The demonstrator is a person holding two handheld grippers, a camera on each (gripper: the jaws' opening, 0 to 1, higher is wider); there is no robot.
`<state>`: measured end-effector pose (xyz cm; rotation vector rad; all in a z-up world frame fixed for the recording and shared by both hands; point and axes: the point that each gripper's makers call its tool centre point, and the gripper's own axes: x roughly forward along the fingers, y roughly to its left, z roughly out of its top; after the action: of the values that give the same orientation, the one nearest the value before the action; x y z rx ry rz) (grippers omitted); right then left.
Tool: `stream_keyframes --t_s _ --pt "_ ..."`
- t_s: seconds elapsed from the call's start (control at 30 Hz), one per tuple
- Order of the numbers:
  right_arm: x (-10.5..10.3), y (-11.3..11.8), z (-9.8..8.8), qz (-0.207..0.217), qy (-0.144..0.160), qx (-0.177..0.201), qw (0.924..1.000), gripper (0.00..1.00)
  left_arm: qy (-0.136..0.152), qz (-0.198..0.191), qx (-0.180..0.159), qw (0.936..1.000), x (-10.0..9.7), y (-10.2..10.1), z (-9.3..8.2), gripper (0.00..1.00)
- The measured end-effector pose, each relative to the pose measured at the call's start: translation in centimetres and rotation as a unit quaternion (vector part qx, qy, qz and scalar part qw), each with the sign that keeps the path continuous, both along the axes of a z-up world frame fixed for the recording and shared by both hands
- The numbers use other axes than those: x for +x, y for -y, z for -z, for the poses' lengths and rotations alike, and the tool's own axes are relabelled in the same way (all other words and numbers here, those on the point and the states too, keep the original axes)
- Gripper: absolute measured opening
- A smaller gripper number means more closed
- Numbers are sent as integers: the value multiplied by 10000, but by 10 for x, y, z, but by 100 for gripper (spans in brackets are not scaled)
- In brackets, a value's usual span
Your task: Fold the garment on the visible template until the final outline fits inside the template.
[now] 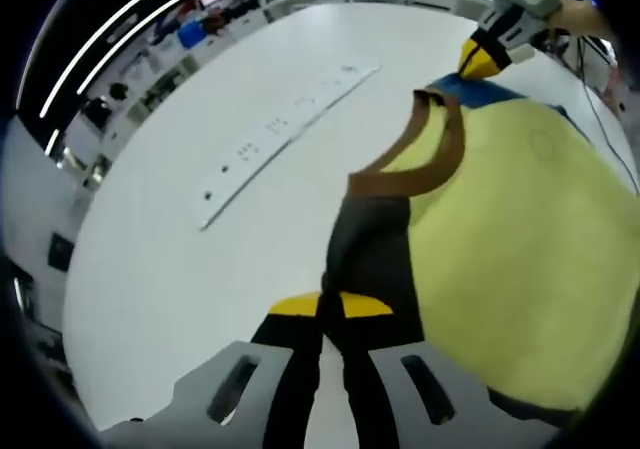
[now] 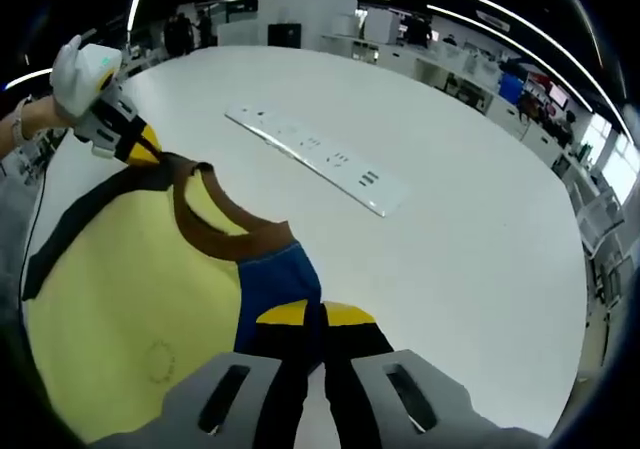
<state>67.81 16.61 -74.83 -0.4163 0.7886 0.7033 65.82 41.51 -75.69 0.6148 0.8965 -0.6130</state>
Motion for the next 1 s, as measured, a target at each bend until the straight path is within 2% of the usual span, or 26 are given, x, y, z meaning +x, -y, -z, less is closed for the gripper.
stream_keyframes --t_s 0.13,0.23,0.3,0.6,0.67,0.8,0.9,1.0 --pt "-3 3 -1 -10 16 -31 10000 8 -259 42 5 9997 -10 1 3 11" --pt "-6 3 -3 -20 -32 -16 10000 14 -193 29 -13 9998 -10 0 -1 13" --pt "-7 5 -6 -61 51 -97 9999 15 -197 4 -63 9998 -13 1 -4 15" --pt "-20 9 -14 -130 45 -83 9999 22 -136 -13 -256 9996 -23 5 -21 20" --pt "-25 8 -14 -167 -21 -73 9998 26 -177 12 -289 9994 -26 6 -23 22" --pt "-32 6 -17 -263 58 -126 9996 30 -178 55 -368 9991 -33 11 -29 26" --pt "-36 6 -21 -364 152 -226 9990 38 -227 55 -528 9983 -40 15 -34 29" --pt "-44 3 -27 -424 182 -158 9988 44 -253 52 -613 9978 -47 17 -39 34"
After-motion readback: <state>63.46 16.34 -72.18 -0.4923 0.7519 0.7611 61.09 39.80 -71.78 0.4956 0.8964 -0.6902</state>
